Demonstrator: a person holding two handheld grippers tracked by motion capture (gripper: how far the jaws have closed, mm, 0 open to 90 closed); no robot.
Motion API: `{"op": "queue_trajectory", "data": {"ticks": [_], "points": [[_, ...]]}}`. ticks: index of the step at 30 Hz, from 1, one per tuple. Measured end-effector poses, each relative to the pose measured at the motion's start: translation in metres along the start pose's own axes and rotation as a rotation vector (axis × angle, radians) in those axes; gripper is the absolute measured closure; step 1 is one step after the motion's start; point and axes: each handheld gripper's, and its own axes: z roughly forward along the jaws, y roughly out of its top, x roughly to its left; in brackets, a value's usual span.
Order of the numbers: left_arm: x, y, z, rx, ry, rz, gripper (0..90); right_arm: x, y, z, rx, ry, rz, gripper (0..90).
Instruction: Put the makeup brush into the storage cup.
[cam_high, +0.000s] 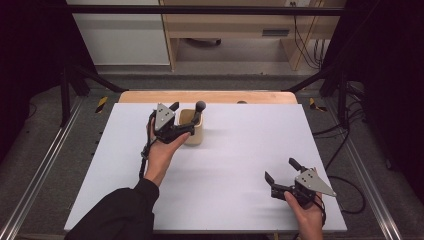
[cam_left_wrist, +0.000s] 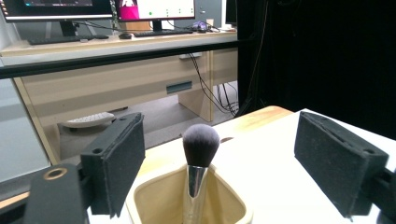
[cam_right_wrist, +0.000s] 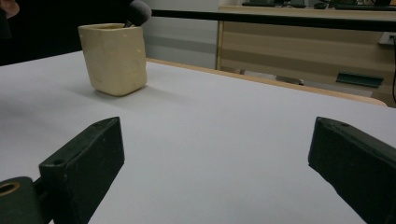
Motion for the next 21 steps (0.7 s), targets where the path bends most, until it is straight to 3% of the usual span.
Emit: {"op": "queue_trajectory", "data": {"ticks": [12, 21], "points": [[0.0029, -0.0007, -0.0026, 0.018, -0.029, -0.031, 8.9, -0.0002, 0.0, 0.0, -0.003, 0.0, -0.001, 3.9], [0.0046, -0.0019, -0.0059, 0.025, -0.029, -0.034, 3.0, 0.0002, 0.0, -0.0001, 0.0, 0.001, -0.001, 3.9]]}}
